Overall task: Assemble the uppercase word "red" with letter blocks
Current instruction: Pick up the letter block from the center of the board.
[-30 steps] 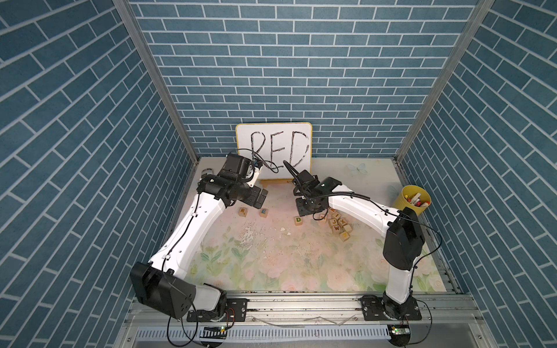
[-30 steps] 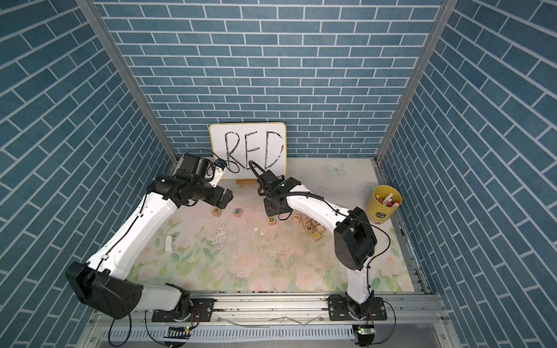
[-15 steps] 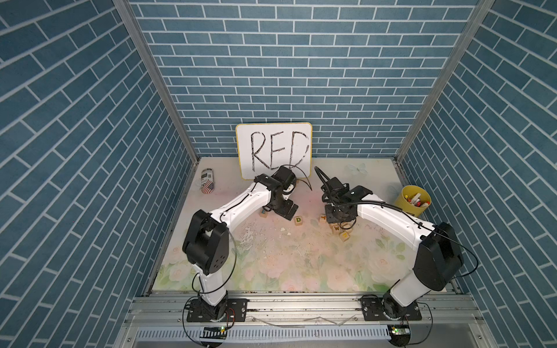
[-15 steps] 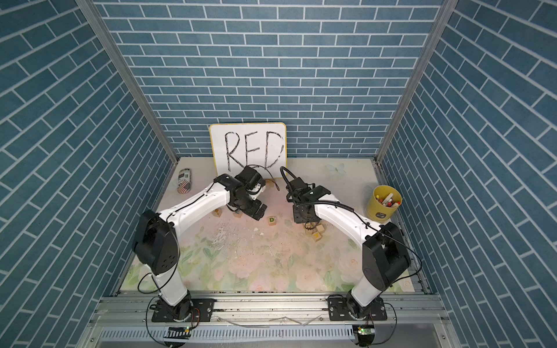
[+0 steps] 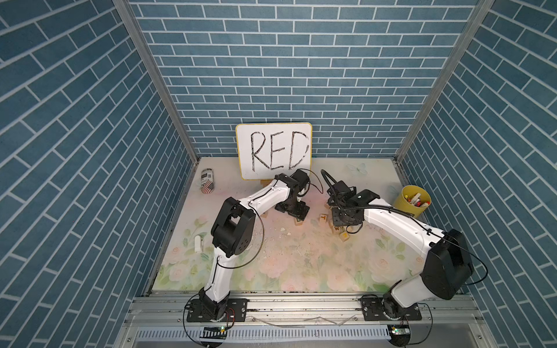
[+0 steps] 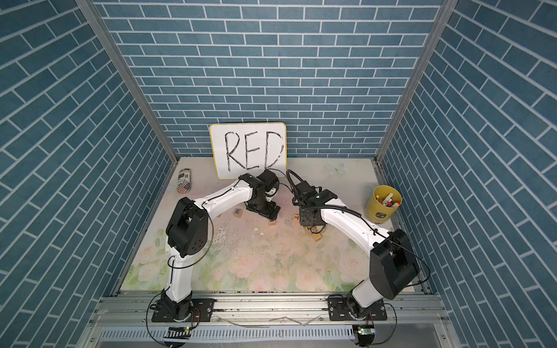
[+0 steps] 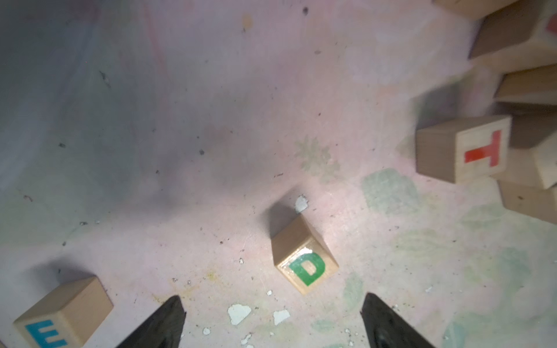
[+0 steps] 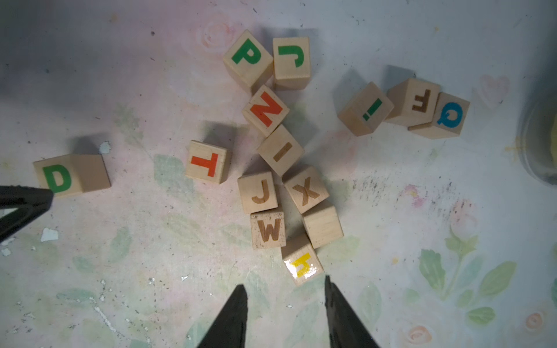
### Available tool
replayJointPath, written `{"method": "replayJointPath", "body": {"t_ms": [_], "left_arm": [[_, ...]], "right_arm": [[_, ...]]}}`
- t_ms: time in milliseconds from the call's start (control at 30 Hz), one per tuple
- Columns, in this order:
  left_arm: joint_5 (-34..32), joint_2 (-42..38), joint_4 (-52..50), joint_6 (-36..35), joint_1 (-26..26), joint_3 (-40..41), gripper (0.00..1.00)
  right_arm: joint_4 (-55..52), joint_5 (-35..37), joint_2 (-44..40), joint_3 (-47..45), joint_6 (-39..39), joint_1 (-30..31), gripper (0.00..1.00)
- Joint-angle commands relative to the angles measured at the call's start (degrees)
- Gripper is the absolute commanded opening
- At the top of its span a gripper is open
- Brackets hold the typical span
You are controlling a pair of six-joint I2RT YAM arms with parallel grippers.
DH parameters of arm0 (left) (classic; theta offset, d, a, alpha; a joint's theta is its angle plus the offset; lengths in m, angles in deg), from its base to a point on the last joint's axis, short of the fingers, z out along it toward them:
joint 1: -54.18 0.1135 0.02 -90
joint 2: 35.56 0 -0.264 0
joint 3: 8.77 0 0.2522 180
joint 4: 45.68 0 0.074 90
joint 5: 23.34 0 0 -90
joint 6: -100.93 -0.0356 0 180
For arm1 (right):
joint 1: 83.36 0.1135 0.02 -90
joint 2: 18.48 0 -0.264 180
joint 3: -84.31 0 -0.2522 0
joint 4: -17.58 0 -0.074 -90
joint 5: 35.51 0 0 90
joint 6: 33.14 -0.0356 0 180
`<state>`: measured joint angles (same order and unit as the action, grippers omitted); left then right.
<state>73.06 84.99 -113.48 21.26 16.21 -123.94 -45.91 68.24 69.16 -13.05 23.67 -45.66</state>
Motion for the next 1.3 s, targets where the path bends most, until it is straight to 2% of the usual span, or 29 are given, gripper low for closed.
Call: {"method": "replayJointPath", "body": {"t_ms": [0, 400, 667, 767, 933, 1167, 1267], "left_arm": [[0.37, 0.66, -2.08, 1.17, -0.92, -2.15, 0.92], [-1.81, 6.58, -2.95, 2.36, -2.0, -3.86, 0.86], [-2.48, 7.6, -3.0, 2.68, -2.01, -3.13, 0.82], [-2.46, 7.59, -2.82, 2.69, -1.97, -2.75, 0.77], [-2.83, 7.43, -2.91, 2.76, -2.02, -2.44, 0.63], [-4.27, 6.1, -2.56, 2.6, -2.02, -0.82, 0.59], [-4.54, 5.44, -2.22, 2.54, -2.01, 0.04, 0.51]], "right_arm": [[-1.87, 1.45, -1.5, -1.15, -0.85, -0.46, 0.44], [-1.46, 1.36, -3.07, -4.78, -0.5, -1.53, 0.44], [0.04, 0.17, -1.28, -4.84, -0.13, -2.1, 0.43], [0.02, 0.0, -0.37, -4.15, 0.39, -2.1, 0.43], [0.06, -0.12, 0.08, -3.55, 0.6, -2.15, 0.43], [0.12, -0.48, 0.02, -3.57, 0.41, -2.21, 0.43], [0.15, -0.66, -0.13, -3.33, 0.37, -2.1, 0.43]]}}
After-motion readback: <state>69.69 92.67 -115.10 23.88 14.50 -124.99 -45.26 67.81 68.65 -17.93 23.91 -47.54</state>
